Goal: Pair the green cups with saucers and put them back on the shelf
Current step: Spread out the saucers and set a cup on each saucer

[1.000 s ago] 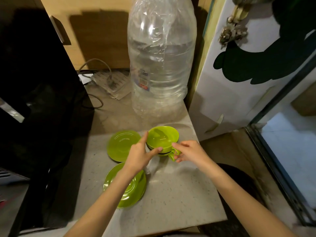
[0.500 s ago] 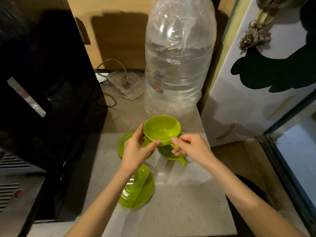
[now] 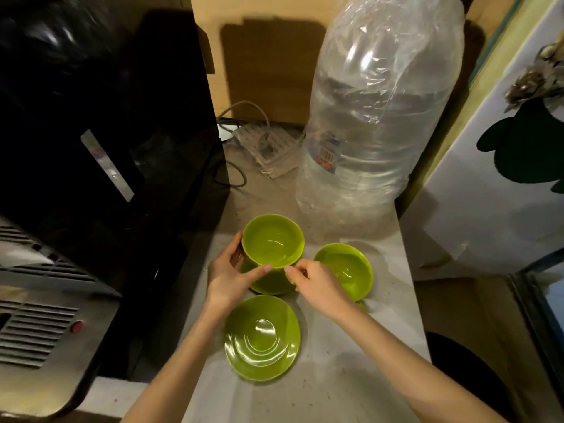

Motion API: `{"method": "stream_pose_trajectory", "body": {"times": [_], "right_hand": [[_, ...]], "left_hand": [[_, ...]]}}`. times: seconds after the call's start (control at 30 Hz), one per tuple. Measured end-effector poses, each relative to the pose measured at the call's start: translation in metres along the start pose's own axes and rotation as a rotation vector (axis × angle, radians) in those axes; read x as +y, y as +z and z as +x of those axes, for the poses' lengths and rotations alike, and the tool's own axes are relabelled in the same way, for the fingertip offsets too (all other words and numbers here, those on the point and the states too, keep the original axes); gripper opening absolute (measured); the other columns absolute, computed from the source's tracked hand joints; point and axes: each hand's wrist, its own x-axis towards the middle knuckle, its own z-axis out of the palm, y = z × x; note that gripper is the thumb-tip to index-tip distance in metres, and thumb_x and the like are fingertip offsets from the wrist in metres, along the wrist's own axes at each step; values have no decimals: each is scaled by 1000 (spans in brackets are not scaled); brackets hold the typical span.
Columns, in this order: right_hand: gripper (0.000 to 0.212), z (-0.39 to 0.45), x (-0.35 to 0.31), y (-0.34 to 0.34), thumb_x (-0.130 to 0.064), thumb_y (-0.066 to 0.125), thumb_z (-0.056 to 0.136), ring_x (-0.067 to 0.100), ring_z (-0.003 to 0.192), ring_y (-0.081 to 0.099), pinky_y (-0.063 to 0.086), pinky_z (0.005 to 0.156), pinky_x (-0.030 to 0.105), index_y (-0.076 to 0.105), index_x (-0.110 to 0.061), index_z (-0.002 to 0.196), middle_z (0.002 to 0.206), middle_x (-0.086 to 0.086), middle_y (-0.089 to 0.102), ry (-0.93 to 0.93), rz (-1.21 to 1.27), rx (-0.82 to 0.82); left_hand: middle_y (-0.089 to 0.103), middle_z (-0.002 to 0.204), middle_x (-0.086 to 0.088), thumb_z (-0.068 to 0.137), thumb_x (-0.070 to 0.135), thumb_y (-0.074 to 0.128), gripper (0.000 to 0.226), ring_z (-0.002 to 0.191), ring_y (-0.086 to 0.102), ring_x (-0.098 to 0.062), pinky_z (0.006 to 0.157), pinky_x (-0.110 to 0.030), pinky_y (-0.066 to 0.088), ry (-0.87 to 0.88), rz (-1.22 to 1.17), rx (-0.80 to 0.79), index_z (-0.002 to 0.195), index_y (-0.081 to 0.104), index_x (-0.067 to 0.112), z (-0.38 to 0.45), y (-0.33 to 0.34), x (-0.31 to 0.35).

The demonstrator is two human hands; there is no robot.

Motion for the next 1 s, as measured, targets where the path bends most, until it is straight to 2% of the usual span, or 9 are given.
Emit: {"method": "stream_pose_trajectory", "body": {"times": [0.07, 0.13, 0.23, 0.43, 0.57, 0.77, 0.83, 0.93, 1.0], "right_hand": [[31, 0, 0, 5, -28, 50, 91, 32, 83, 60, 39, 67, 31, 65, -1, 90, 91, 21, 69, 12, -58, 1], [33, 0, 1, 9, -27, 51, 91, 32, 90, 61, 39, 70, 33, 65, 2, 95, 99, 22, 68, 14, -104, 18], [32, 0, 2, 15, -25, 50, 91, 31, 98, 58, 41, 81, 33, 64, 4, 97, 107, 21, 63, 3, -151, 34], [30, -1, 2, 18, -24, 48, 93, 26, 96, 59, 43, 78, 29, 63, 2, 99, 107, 16, 61, -19, -227, 37], [30, -1, 4, 17, -24, 48, 93, 25, 94, 59, 37, 71, 22, 64, 1, 98, 106, 15, 62, -21, -239, 40], [30, -6, 6, 17, -25, 47, 93, 22, 90, 58, 34, 68, 21, 64, -1, 99, 104, 14, 61, -27, -271, 55], [30, -7, 6, 17, -26, 47, 93, 19, 83, 55, 34, 68, 21, 64, -1, 98, 103, 14, 62, -31, -271, 59], [30, -7, 7, 16, -26, 49, 92, 13, 76, 48, 35, 66, 22, 66, -1, 94, 99, 14, 62, -34, -249, 63], [31, -7, 7, 15, -27, 49, 92, 14, 74, 50, 36, 65, 23, 67, -2, 90, 96, 14, 64, -35, -244, 63]], "left_hand": [[48, 126, 2, 57, -5, 79, 91, 121, 48, -13, 101, -24, 39, -21, -12, -12, 137, 36, 7, 1, -3, -8], [50, 124, 5, 55, 0, 81, 92, 120, 50, -12, 96, -17, 43, -34, -5, -23, 136, 38, 11, 0, -6, -14], [52, 127, 4, 52, 13, 84, 95, 120, 51, -11, 99, -26, 43, -58, -9, -37, 136, 40, 16, -3, -8, -21], [49, 137, 0, 59, 6, 82, 89, 122, 49, -8, 97, -21, 44, -53, 23, -31, 137, 39, 18, -5, -10, -25], [49, 138, -2, 58, 7, 82, 89, 122, 49, -9, 86, -3, 44, -22, 87, -23, 136, 40, 17, -3, -8, -26], [50, 138, -2, 59, 11, 83, 88, 123, 50, -11, 84, 0, 42, -5, 117, -22, 136, 42, 16, -6, -7, -29], [50, 137, -2, 59, 12, 83, 87, 122, 50, -12, 83, 2, 41, 5, 145, -13, 136, 42, 15, -7, -7, -30], [48, 138, -2, 59, 14, 83, 87, 123, 49, -12, 88, -5, 42, 15, 175, -19, 136, 41, 16, -7, -7, -31], [47, 139, -2, 59, 19, 83, 88, 125, 48, -14, 96, -19, 43, 8, 198, -20, 136, 40, 18, -6, -8, -31]]}}
